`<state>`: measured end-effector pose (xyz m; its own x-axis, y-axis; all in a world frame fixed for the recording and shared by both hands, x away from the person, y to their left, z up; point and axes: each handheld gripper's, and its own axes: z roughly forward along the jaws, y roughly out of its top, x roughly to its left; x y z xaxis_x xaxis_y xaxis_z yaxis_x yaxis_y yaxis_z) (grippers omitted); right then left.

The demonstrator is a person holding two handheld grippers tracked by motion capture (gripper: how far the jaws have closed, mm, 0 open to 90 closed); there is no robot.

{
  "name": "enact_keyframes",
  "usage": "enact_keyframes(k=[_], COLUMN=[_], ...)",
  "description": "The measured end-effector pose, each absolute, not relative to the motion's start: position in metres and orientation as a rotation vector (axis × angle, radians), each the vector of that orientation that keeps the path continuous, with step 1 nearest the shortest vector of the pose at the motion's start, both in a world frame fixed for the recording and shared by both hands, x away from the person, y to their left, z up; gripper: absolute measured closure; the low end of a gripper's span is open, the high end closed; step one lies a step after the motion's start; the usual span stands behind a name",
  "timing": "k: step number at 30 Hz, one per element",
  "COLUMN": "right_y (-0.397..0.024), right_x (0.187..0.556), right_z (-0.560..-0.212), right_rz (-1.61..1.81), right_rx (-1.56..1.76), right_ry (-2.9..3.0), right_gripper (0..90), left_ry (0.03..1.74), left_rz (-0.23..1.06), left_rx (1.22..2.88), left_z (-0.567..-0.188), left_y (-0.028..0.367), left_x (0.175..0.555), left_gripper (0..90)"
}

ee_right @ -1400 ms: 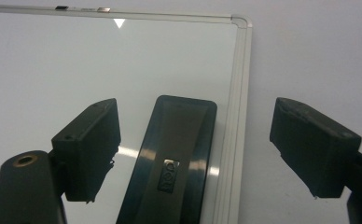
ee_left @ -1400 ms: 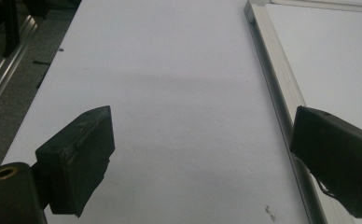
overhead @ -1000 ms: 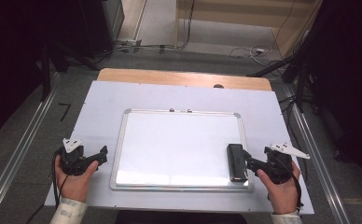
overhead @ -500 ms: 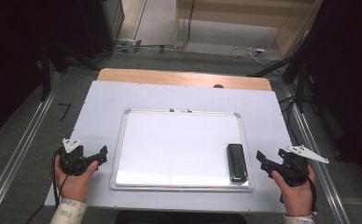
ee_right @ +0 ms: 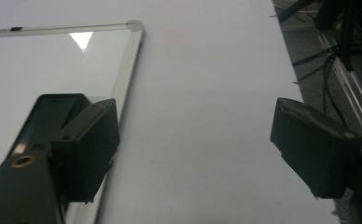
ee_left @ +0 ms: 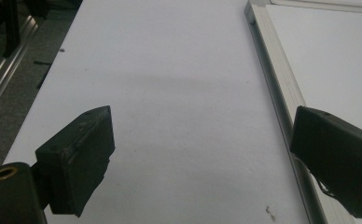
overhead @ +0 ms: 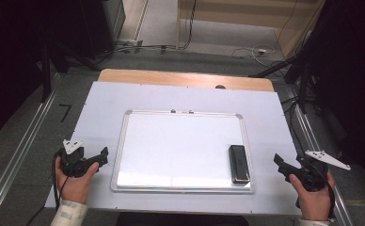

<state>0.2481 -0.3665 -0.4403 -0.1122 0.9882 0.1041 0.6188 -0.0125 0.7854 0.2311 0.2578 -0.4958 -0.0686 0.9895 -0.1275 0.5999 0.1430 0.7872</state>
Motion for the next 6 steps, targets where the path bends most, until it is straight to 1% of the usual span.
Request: enact_keyframes(k=[3,6], right_y=[-0.377,-0.382], right_x=[0.251,0.260], right_z=[-0.447,-0.462], right_rz=[0.944,0.910], right_rx=[1.684,1.683], right_ry=[1.764,1.779], right_gripper=[14.2,13.5], left_ry=[1.747,1.748], left_rz=[0.738,0.738], left_rx=[1.534,1.546], left_z=[-0.496,-0.496], left_y=[0.257,0.256], left_x=[0.231,0.232], left_gripper=[7.1,7.1])
